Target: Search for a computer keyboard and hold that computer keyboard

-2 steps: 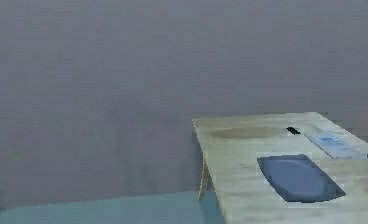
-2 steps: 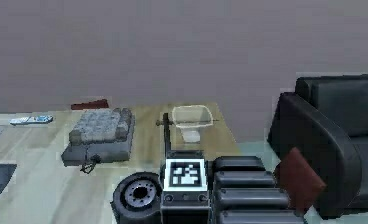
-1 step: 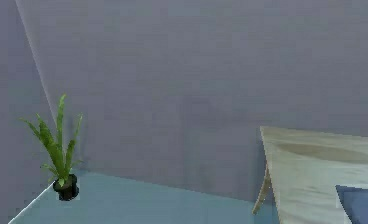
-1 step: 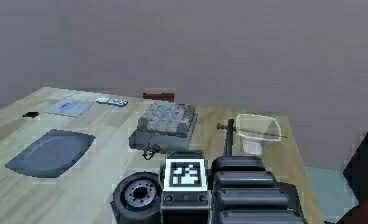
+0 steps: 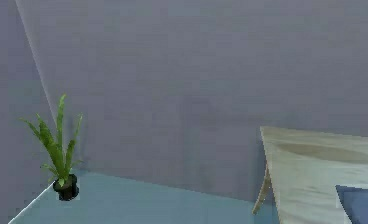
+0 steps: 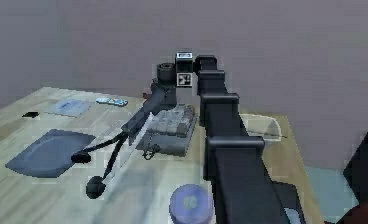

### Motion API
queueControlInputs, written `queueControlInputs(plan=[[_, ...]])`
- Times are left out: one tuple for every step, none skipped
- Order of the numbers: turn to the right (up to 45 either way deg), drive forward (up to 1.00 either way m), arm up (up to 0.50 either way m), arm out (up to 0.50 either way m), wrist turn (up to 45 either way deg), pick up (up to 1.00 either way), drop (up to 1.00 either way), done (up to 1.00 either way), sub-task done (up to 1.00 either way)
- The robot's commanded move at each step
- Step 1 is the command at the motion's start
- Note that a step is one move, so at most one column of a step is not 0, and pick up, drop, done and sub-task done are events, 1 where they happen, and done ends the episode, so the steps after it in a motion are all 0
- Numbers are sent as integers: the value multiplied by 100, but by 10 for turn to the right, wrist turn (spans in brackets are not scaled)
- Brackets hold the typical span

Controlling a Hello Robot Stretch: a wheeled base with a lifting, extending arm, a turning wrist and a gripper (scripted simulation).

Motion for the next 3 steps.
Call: queueControlInputs(plan=[[0,0,0,0,450,0,0,0,0],[0,0,0,0,450,0,0,0,0],[0,0,-22,0,0,0,0,0,0]])
